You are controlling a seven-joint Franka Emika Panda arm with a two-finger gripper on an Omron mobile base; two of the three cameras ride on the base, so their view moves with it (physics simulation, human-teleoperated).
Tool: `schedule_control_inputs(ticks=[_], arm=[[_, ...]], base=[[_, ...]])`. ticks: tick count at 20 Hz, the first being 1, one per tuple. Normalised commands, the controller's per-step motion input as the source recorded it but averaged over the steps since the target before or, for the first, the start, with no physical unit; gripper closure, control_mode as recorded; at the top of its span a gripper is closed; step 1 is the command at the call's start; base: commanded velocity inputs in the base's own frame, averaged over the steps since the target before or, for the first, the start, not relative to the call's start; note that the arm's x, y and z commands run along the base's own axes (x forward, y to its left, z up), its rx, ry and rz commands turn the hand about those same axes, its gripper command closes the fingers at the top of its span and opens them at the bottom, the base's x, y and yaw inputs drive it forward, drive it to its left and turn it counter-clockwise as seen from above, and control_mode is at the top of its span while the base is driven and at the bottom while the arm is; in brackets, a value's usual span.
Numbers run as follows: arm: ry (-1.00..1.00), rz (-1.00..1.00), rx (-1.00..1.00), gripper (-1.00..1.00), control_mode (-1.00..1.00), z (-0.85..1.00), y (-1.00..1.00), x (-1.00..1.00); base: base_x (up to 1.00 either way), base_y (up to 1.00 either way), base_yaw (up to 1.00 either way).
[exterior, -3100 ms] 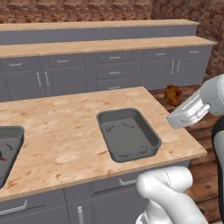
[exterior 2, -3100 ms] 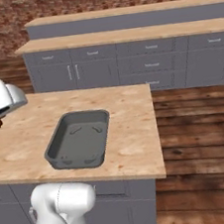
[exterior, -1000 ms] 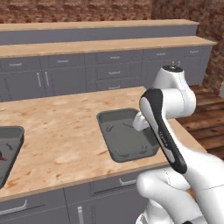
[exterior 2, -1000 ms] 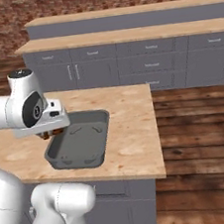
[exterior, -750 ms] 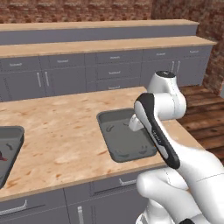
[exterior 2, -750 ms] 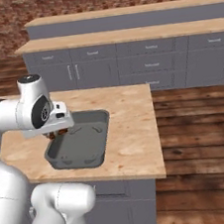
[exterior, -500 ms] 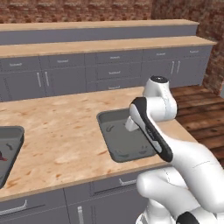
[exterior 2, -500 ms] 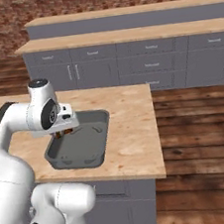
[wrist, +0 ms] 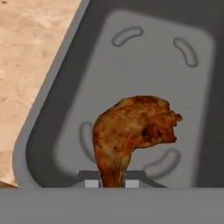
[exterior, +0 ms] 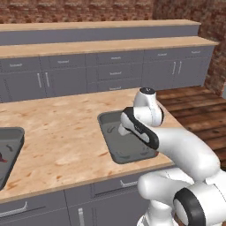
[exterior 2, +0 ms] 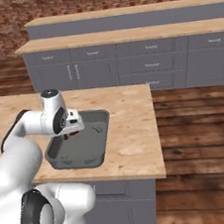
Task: Place one onion and one chicken drumstick in each tupperware on the nearby counter, to pack two identical lunches.
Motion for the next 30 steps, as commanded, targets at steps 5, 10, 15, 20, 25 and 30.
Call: schedule_control_inputs(ticks=[5,10,15,20,25,30], arm=[[0.00,0.00,0.00,1.00,-1.00,-0.50,0.13,0.54],[0.00,0.00,0.00,1.00,-1.00,-0.43,0.04,0.51],[0.00,0.00,0.00,1.00,-1.00,-0.39,0.00,0.48],[0.00,0.00,0.00,1.00,-1.00,-0.41,0.02,0.45],[0.00,-0.01,0.00,-1.00,-1.00,-0.32,0.08,0.43],[0.00,-0.05,0.00,-1.00,-1.00,-0.08,0.24,0.29]], base=[[0.00,0.00,0.00],[0.00,0.00,0.00],[0.00,0.00,0.00],[0.00,0.00,0.00],[0.00,0.00,0.00],[0.00,0.00,0.00]])
